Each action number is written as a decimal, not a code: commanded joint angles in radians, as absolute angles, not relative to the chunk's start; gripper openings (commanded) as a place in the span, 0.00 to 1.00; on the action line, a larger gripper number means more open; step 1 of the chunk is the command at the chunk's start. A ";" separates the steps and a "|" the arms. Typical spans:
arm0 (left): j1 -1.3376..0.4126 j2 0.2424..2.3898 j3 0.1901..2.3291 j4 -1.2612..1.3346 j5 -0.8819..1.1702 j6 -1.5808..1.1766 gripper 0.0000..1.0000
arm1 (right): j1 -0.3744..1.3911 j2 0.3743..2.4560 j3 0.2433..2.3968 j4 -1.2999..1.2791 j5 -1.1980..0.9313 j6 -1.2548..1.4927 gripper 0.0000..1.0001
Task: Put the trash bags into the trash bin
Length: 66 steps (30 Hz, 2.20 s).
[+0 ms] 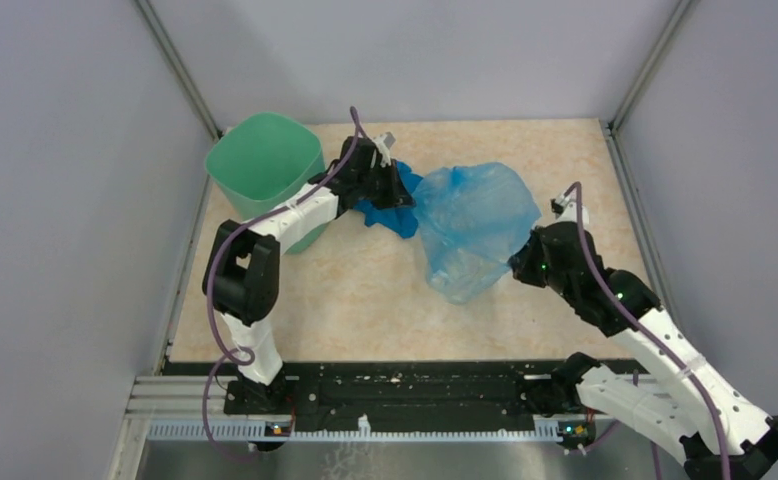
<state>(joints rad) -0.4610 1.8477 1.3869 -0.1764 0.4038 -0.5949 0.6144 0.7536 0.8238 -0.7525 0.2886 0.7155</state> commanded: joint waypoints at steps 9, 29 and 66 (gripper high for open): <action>-0.537 1.685 1.463 -0.278 0.500 -0.470 0.48 | 0.628 0.965 1.336 -0.814 0.219 0.560 0.00; -0.636 1.336 1.286 -0.345 0.503 -0.202 0.81 | 0.629 1.270 1.525 -0.699 0.152 0.527 0.00; -0.980 1.354 1.446 -0.437 -0.003 -0.411 0.00 | 0.660 1.356 1.604 -0.692 0.060 0.418 0.02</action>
<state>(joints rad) -0.9867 1.3537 1.3869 -0.3599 0.1665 -0.3317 0.6422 1.3293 1.5612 -0.7238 0.0948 0.4435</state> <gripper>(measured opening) 0.006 0.005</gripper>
